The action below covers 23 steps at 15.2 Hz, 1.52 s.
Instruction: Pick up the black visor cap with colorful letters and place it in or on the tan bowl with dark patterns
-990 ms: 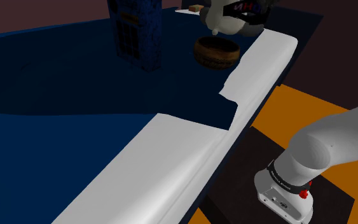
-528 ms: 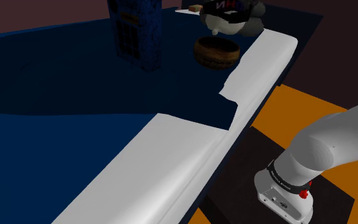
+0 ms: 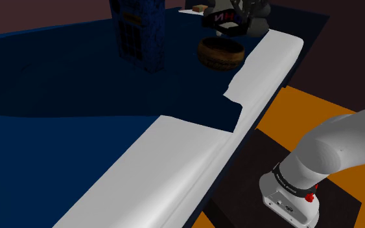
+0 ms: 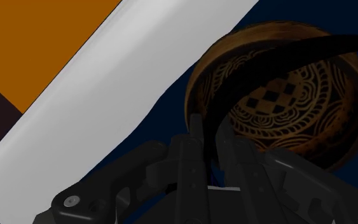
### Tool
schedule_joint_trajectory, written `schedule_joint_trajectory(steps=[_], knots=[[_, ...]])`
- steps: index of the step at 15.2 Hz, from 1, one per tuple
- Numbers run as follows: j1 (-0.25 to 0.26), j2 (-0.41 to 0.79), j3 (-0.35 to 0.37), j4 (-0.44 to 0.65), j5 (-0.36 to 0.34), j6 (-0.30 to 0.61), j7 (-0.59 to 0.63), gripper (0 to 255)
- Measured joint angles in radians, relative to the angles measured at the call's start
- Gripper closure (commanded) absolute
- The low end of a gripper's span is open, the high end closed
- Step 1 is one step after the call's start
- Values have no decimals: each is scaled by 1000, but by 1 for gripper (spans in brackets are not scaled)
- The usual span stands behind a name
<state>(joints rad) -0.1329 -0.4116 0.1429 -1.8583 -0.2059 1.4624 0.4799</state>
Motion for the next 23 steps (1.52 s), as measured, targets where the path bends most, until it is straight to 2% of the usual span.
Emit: schedule_joint_trajectory(steps=[9, 15, 16, 23], knots=[[5, -41, -4, -154, 4, 113, 23, 255], [6, -43, -5, -168, 4, 126, 25, 255], [6, -42, -6, -168, 3, 126, 25, 0], [7, -38, -2, -152, 5, 112, 26, 0]])
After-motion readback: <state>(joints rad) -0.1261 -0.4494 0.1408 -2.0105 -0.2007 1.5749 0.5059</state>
